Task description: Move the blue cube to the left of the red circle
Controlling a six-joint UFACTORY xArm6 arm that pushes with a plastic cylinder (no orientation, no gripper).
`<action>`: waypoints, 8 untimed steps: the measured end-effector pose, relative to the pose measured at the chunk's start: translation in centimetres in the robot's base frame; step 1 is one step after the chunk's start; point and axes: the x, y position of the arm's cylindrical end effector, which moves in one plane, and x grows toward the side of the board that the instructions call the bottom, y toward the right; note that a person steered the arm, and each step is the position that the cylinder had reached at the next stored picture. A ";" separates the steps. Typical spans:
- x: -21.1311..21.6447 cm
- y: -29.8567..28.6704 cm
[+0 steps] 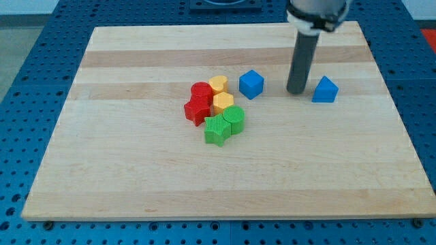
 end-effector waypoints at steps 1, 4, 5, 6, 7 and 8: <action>5.3 -4.4; -1.3 -10.2; -1.4 -10.4; 0.3 -10.7; 3.0 -8.8; 3.0 -5.3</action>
